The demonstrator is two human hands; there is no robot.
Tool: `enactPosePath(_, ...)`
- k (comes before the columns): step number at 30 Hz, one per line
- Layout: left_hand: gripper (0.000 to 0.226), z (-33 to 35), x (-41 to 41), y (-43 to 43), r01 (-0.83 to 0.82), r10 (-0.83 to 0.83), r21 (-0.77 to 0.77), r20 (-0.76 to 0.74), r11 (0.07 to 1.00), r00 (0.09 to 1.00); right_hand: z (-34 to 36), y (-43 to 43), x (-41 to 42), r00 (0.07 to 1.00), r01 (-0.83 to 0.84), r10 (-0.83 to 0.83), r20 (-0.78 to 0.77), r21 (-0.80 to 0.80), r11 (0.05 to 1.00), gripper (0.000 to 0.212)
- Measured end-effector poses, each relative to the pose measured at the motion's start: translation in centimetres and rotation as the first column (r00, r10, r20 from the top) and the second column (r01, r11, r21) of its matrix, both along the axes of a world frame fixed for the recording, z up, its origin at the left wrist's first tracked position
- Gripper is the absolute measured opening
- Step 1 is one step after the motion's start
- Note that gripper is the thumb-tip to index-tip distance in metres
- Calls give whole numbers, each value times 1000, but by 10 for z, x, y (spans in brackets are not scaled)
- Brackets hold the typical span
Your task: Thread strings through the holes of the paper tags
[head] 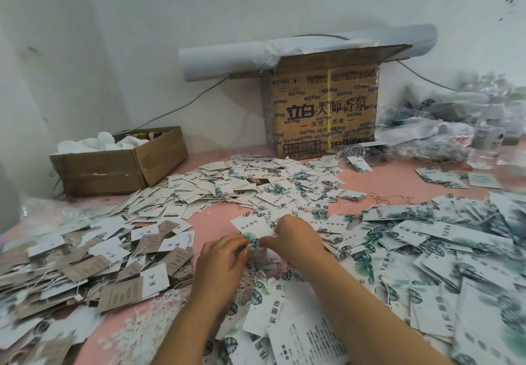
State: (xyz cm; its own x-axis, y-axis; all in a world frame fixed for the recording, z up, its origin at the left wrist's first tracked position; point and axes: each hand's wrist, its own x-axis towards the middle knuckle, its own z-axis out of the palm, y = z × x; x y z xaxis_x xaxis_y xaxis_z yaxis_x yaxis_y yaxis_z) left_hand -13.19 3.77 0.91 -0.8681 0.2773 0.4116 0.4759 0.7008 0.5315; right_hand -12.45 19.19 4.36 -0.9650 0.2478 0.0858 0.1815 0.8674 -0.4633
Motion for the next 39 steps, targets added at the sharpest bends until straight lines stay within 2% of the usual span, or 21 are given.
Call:
enactPosePath(4,32,0,0,-1,-2,2,-9,8,1000,1000,2,-1,2,998,-2,1,-56,-4,1000,35)
enactPosePath(7,32,1,0,-1,5,-5,-3,18,1000,1000,6,0,4,995,12,-21,-92,-100,995,35)
enactPosePath(12,31,2,1,-1,12,-12,6,25,1000,1000,9,-1,5,991,10,-26,-135,-119,993,26)
enactPosePath(15,30,2,2,0,21,-23,37,46,999,999,9,1,2,990,-35,-1,-144,-247,968,22)
enactPosePath(17,28,2,4,1,17,-23,101,64,995,998,13,5,3,991,-74,21,-134,-399,914,26)
enactPosePath(20,33,7,7,3,26,-48,276,70,961,996,17,12,6,991,-101,31,-129,-588,802,33)
enactPosePath(23,41,15,10,4,43,-112,471,120,881,986,24,17,11,990,-140,101,-98,-645,751,26)
enactPosePath(28,24,20,10,3,25,-230,674,216,738,949,32,14,18,953,-248,303,-14,-613,750,24)
enactPosePath(30,23,21,8,3,6,-244,736,218,677,945,33,12,19,947,-254,321,8,-594,764,28)
enactPosePath(32,27,22,7,2,-34,-224,774,225,633,948,35,14,18,967,-214,254,6,-520,827,29)
enactPosePath(35,25,21,5,-2,-83,-184,791,241,606,953,30,27,9,994,-94,106,33,-266,959,26)
enactPosePath(39,21,17,4,-2,-109,-170,789,262,605,950,15,39,6,981,11,-6,194,-21,1000,21)
